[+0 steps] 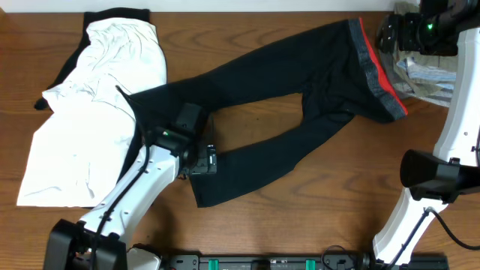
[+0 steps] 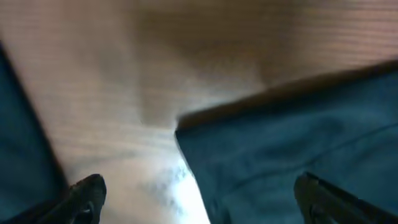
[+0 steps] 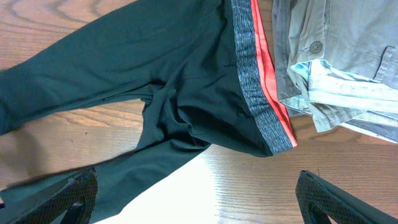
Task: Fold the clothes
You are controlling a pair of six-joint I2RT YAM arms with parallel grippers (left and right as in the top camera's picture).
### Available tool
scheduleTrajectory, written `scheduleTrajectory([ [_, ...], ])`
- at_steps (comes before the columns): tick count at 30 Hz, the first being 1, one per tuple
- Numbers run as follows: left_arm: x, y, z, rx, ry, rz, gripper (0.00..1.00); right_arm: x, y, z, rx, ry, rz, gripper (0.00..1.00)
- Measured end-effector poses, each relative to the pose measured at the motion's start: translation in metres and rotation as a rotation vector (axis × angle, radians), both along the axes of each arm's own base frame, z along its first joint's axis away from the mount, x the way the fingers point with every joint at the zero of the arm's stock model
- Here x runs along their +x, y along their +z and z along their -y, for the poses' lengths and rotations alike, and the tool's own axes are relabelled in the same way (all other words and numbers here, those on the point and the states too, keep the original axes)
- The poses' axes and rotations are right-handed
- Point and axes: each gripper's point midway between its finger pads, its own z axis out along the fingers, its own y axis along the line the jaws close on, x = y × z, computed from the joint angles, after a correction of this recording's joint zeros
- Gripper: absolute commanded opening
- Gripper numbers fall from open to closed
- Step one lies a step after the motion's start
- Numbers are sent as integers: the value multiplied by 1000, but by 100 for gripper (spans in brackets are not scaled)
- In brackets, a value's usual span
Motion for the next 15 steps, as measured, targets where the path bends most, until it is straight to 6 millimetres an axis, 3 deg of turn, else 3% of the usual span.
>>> scheduleTrajectory([
  [5, 4, -17, 1, 5, -91, 36, 94, 1, 0, 0, 0, 0, 3, 99],
  [8, 0, -32, 0, 17, -135, 27, 80, 1, 0, 0, 0, 0, 3, 99],
  [10, -1, -39, -1, 22, -152, 23, 62, 1, 0, 0, -1, 0, 3, 99],
  [15, 7, -42, 3, 15, -169, 56, 59, 1, 0, 0, 0, 0, 5, 99],
])
